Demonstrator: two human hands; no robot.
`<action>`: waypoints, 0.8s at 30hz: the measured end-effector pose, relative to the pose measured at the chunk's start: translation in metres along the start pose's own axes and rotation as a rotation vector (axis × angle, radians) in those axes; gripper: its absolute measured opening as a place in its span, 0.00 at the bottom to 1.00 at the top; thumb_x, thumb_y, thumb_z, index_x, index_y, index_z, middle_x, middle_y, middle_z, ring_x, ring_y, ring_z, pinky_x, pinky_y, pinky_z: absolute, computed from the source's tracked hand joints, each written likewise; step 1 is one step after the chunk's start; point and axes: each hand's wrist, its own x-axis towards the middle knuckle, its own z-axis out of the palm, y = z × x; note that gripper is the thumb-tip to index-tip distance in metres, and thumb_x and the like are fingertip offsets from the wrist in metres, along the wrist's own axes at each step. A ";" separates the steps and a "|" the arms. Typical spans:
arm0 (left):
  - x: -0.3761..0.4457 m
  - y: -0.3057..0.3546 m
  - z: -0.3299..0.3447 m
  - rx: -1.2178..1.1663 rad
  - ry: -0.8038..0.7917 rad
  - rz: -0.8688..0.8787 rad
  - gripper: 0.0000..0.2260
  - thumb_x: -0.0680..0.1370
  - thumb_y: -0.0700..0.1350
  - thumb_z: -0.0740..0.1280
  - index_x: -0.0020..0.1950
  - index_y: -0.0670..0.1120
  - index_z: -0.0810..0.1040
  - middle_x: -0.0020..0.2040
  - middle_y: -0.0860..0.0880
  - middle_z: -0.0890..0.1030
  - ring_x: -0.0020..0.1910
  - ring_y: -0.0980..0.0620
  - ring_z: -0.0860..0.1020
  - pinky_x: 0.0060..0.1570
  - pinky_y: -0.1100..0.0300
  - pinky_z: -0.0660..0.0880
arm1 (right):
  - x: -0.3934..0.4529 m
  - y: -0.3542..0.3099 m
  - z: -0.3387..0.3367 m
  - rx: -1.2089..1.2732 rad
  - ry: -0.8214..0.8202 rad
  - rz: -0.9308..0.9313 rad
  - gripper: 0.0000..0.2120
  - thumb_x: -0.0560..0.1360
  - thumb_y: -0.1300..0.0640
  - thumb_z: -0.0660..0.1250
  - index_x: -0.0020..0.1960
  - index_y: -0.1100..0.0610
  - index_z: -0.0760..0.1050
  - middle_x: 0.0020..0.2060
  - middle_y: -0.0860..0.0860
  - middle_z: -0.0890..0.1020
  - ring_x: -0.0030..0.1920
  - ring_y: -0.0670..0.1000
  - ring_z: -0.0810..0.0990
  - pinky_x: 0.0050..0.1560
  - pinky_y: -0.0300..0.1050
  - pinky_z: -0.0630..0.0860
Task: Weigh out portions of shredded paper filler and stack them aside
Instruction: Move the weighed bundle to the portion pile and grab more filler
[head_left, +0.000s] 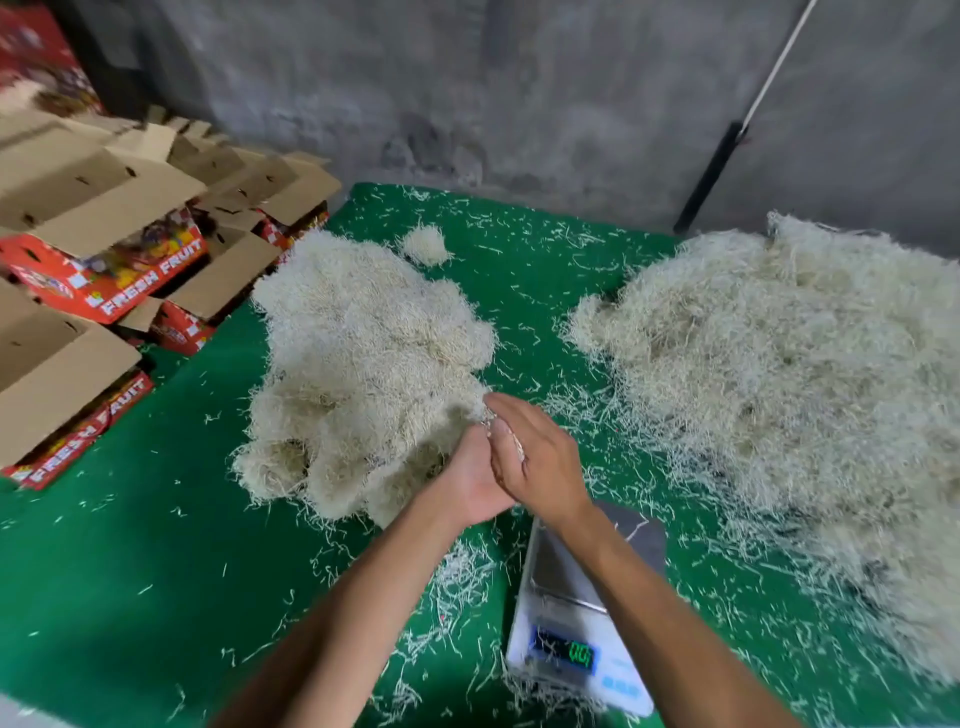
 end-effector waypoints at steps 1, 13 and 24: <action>0.000 0.014 -0.002 -0.004 0.056 0.018 0.27 0.84 0.57 0.53 0.66 0.37 0.76 0.60 0.37 0.82 0.60 0.42 0.81 0.62 0.48 0.78 | -0.002 0.000 0.004 -0.008 0.016 0.000 0.17 0.85 0.55 0.59 0.69 0.59 0.79 0.65 0.54 0.81 0.65 0.52 0.79 0.67 0.51 0.76; 0.026 0.075 -0.090 -0.474 0.149 0.082 0.41 0.81 0.70 0.44 0.79 0.39 0.62 0.70 0.34 0.74 0.70 0.36 0.72 0.74 0.39 0.63 | 0.140 0.011 0.083 -0.047 -0.381 0.260 0.29 0.85 0.37 0.38 0.54 0.55 0.71 0.42 0.53 0.77 0.36 0.50 0.77 0.37 0.47 0.76; 0.049 0.074 -0.101 -0.317 0.201 0.096 0.23 0.85 0.59 0.54 0.69 0.43 0.74 0.60 0.44 0.84 0.59 0.46 0.82 0.57 0.48 0.80 | 0.177 0.016 0.084 0.062 -0.445 0.302 0.36 0.84 0.32 0.45 0.84 0.53 0.50 0.82 0.55 0.59 0.80 0.55 0.63 0.76 0.52 0.59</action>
